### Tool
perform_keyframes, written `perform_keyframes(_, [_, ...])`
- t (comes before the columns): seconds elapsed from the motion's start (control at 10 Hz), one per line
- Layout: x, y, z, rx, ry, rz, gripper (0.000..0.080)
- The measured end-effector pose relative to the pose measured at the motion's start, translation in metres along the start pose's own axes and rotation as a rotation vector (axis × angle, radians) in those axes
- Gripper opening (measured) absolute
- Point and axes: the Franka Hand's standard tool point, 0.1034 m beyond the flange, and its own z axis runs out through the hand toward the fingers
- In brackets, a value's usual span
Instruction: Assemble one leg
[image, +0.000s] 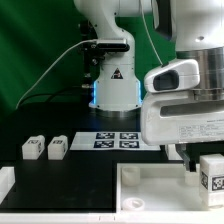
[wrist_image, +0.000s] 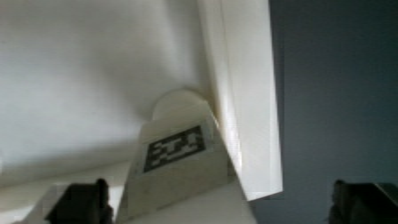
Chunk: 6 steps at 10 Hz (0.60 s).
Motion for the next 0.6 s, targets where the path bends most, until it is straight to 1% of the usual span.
perform_keyframes(0.1, [-0.0001,-0.0003,0.0002,0.001,0.000,0.022,0.0522])
perform_keyframes(0.2, [-0.0004,-0.0007,0.0004,0.005,-0.002,0.066,0.0383])
perform_keyframes(0.3, [0.0000,0.0000,0.0001,0.005,-0.001,0.163,0.0310])
perform_keyframes(0.5, [0.0004,0.0005,0.0000,0.008,-0.002,0.380,0.0310])
perform_keyframes(0.6, [0.0023,0.0014,-0.0006,0.023,0.000,0.535,0.0310])
